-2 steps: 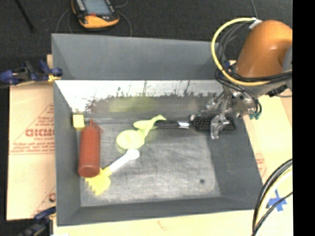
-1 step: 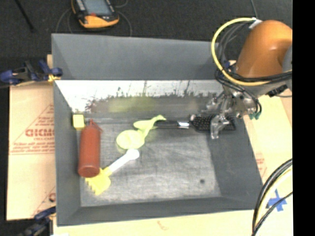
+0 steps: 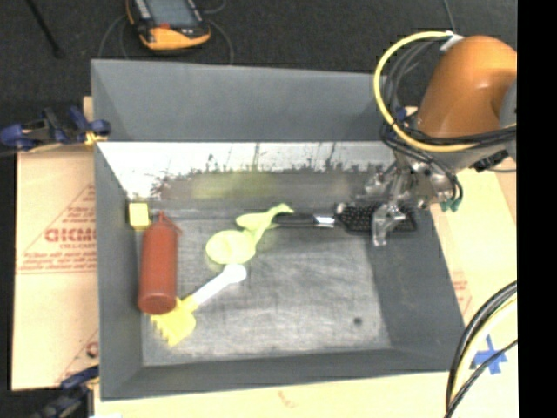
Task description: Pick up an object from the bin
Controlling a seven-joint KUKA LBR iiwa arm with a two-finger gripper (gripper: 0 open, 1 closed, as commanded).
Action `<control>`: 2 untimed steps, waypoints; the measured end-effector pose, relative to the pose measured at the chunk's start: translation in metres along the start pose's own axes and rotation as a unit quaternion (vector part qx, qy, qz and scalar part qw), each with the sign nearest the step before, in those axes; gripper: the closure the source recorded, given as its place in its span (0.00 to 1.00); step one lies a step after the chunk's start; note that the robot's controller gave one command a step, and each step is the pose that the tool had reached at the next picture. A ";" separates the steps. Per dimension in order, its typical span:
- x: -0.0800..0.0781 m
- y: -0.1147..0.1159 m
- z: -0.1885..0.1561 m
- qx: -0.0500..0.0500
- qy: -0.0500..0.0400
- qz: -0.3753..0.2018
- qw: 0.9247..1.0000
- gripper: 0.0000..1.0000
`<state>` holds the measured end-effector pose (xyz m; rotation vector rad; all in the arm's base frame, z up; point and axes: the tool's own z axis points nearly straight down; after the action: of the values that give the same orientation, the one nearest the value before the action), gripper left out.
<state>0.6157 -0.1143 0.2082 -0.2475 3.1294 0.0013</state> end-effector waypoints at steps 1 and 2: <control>0.000 0.000 0.000 0.000 0.000 0.000 1.000 1.00; 0.000 0.000 0.000 0.000 0.000 0.000 1.000 1.00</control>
Offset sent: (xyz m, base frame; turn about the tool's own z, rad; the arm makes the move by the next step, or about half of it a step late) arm 0.0000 0.0000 0.0000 0.0000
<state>0.6157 -0.1143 0.2082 -0.2461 3.1295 0.0013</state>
